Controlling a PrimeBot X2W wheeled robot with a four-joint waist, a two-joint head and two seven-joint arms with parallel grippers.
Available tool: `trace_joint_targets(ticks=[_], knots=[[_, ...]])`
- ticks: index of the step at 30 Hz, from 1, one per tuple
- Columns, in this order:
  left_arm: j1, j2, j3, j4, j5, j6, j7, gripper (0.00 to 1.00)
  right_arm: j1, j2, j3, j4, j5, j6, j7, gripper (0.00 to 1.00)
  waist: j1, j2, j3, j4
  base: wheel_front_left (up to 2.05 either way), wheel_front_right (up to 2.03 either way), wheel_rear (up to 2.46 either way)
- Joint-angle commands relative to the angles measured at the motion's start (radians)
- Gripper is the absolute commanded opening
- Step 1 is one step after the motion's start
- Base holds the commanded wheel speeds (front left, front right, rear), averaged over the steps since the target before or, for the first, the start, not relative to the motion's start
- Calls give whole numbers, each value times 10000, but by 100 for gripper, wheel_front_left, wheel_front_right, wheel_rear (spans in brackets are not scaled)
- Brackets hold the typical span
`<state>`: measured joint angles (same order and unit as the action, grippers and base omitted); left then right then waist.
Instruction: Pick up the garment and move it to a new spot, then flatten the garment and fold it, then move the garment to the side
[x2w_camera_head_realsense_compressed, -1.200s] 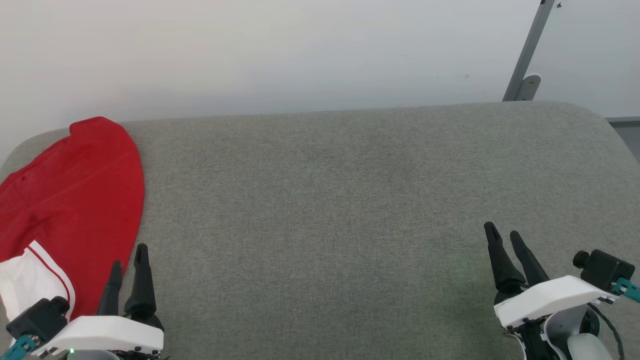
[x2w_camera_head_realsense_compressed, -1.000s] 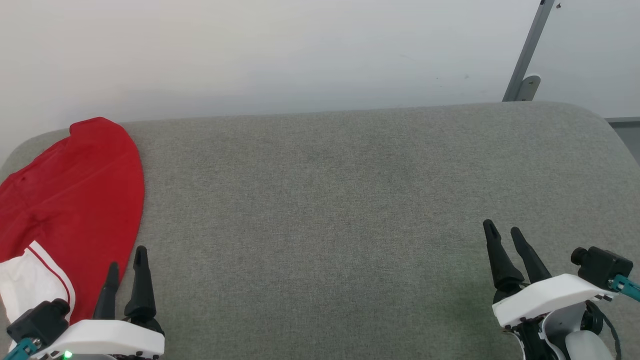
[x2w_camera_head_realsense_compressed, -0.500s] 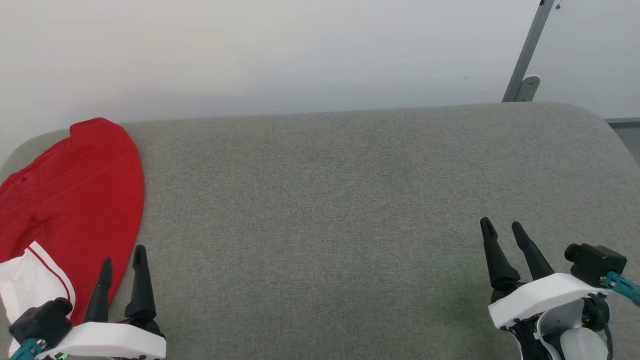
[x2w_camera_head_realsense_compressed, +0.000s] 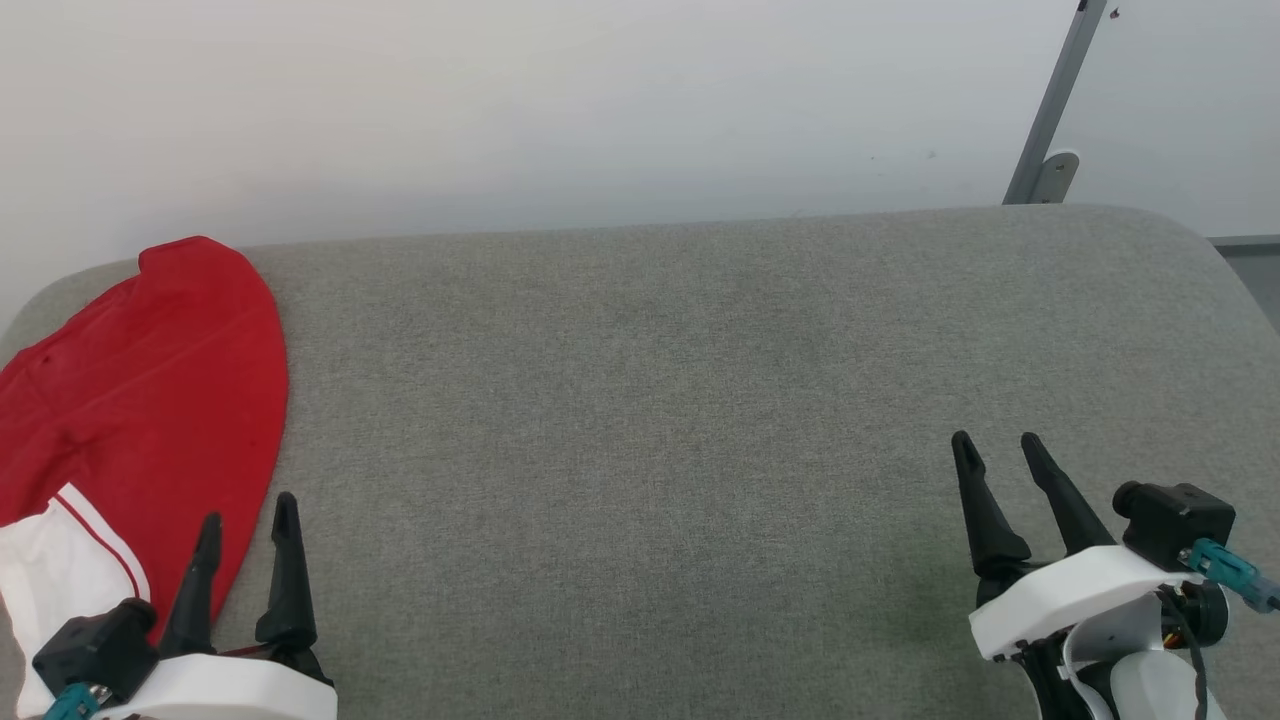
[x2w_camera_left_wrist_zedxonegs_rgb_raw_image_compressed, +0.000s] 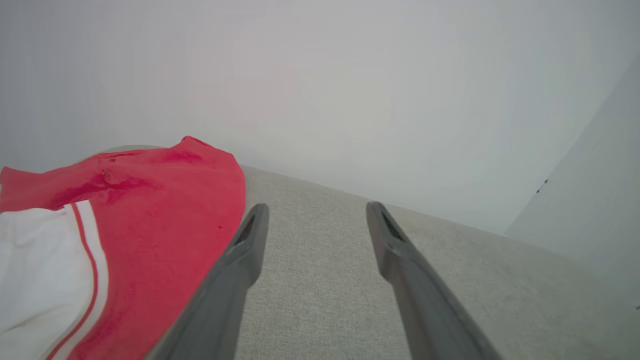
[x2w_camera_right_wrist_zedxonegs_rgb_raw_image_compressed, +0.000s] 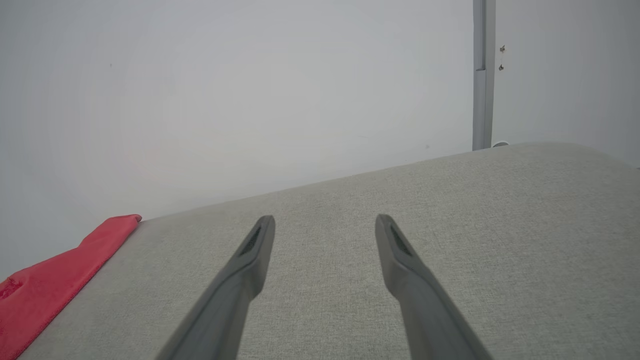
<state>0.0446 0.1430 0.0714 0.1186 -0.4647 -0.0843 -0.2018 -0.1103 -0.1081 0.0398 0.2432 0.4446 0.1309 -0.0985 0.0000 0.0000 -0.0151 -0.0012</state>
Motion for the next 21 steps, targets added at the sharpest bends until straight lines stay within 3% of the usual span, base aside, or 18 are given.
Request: trace_joint_targets(ticks=[1,21], knots=[[43,48,44,-104,290,-52,-94,100,-126,-55,50,-74,-220,-2,-113,100,0,0,-2,-1,0,0,0],[198,44,141,-219,1782,-207,-481,100,-147,-109,162,-166,-1644,-3,-418,100,0,0,-49,-4,0,0,0]])
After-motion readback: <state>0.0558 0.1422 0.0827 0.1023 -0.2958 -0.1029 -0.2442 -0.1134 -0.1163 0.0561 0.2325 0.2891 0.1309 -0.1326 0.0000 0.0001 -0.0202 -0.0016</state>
